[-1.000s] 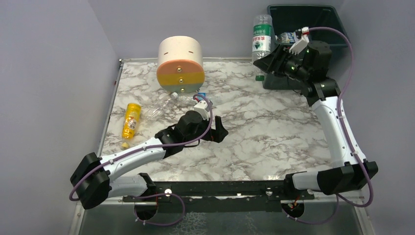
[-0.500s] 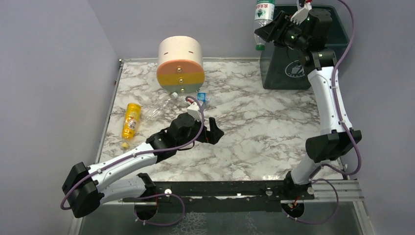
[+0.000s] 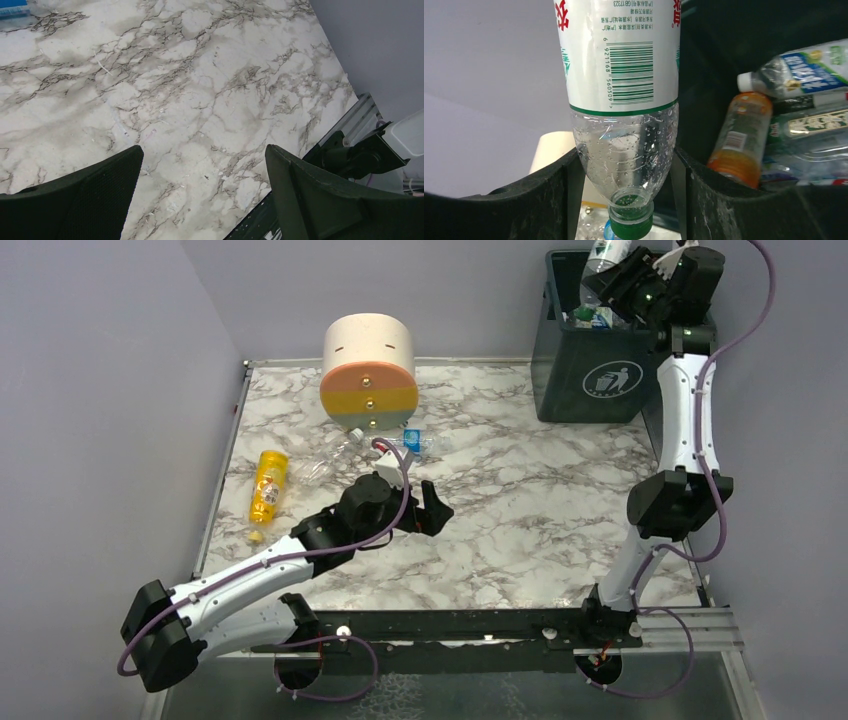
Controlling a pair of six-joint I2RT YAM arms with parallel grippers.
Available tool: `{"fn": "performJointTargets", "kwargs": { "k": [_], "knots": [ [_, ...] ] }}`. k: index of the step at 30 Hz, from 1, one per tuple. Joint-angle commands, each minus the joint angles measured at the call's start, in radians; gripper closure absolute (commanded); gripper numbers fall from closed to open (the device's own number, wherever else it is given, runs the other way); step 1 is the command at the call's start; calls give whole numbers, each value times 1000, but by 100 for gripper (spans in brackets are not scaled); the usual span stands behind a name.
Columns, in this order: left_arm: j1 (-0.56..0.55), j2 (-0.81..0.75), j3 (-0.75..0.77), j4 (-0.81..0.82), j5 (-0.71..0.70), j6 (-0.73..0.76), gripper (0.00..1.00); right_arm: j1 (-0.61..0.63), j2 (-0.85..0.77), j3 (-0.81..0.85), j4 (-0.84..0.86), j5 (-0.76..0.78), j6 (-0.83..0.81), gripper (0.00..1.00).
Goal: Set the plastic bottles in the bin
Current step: Place the plastic bottle in the trash bin.
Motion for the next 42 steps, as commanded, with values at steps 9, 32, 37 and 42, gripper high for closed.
{"fn": "performJointTargets", "kwargs": {
  "k": [9, 32, 37, 42],
  "knots": [
    [3, 2, 7, -20, -32, -1, 1, -67, 100, 72, 73, -26, 36, 28],
    [122, 186, 221, -200, -67, 132, 1, 57, -356, -346, 68, -29, -125, 9],
    [229, 293, 332, -214, -66, 210, 1, 134, -542, -631, 129, -33, -123, 9],
    [271, 416, 435, -178, -102, 270, 1, 196, -656, -816, 161, -76, -103, 9]
  ]
}}
